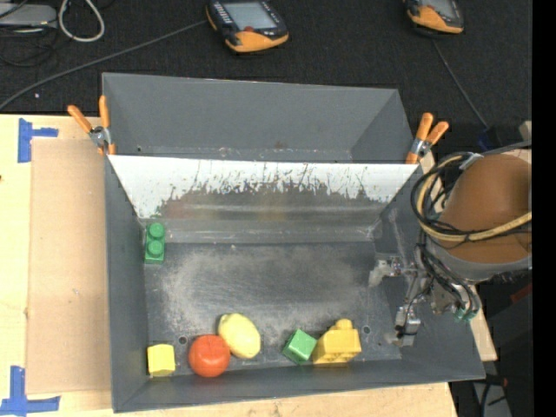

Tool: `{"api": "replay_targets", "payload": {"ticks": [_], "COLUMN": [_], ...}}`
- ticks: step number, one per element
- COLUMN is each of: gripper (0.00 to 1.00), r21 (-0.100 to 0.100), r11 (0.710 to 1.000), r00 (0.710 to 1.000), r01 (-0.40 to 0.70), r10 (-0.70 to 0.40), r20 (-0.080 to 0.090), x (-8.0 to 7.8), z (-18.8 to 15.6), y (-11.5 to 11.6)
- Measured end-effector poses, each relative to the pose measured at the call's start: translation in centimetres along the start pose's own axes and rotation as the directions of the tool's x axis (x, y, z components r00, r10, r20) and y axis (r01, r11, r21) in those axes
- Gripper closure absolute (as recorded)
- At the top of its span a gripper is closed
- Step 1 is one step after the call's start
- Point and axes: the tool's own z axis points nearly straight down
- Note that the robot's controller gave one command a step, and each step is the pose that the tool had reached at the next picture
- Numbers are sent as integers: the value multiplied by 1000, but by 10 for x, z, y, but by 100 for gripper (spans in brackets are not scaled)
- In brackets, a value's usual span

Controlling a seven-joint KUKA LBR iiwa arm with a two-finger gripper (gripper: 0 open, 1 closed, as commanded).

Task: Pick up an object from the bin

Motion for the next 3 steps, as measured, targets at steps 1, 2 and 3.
{"api": "replay_targets", "payload": {"ticks": [1, 2, 3], "gripper": [0, 0, 0], "r21": [1, 1, 4], "r11": [1000, 998, 971], "r00": [1000, 998, 971], "r01": [4, 60, 238], "r10": [-4, -60, -238], "r20": [7, 6, 6], "x": [-2, 4, 8], "z": [-4, 39, 52], "y": [0, 25, 43]}}
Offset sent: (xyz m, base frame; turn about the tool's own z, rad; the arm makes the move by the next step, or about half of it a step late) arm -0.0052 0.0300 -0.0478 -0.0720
